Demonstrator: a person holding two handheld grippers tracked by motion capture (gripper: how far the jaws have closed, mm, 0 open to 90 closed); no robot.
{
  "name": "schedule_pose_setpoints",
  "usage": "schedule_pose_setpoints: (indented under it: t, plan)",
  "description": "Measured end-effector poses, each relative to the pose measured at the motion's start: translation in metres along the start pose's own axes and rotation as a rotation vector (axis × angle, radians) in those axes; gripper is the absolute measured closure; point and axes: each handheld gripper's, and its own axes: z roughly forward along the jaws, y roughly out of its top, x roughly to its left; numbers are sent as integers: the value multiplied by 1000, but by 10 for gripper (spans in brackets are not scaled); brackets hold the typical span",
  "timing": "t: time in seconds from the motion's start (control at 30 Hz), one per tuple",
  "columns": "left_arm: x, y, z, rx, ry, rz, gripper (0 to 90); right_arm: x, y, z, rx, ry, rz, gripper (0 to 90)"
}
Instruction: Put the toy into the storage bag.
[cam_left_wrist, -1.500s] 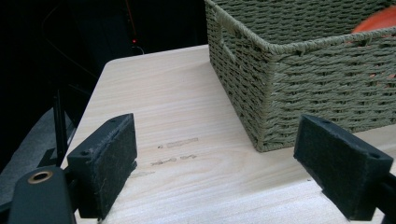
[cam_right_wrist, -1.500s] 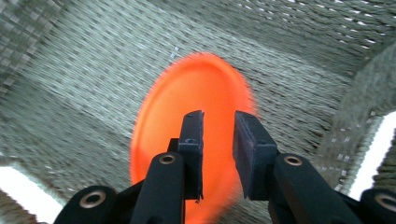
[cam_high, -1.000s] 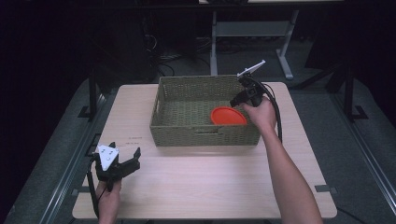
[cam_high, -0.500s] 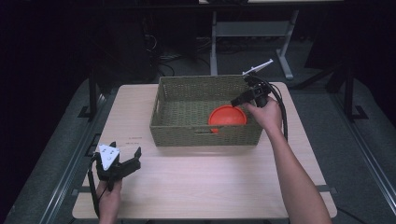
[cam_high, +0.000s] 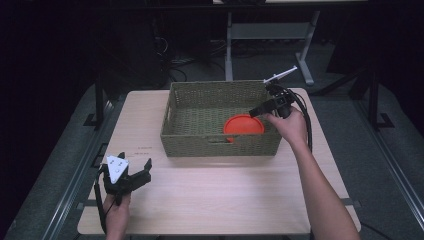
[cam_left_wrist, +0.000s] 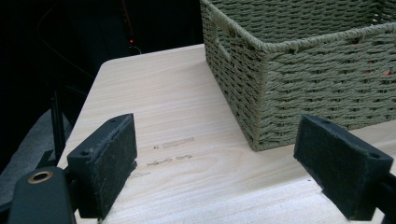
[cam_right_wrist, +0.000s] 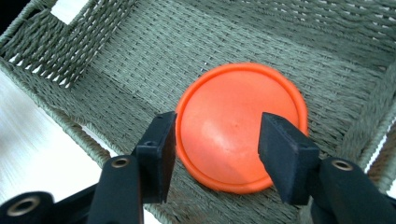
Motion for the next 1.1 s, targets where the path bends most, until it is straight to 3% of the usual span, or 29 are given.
schedule_pose_setpoints:
  t: [0.5, 0.67, 1.1]
  plan:
    - [0, 0, 1, -2, 0, -1, 127, 2, -7, -17, -20, 11, -21, 397]
    - [0, 0, 1, -1, 0, 0, 127, 3, -15, -21, -25, 21, -32, 352]
    - [0, 0, 1, 2, 0, 3, 127, 4, -32, -34, -54, 47, -59, 336]
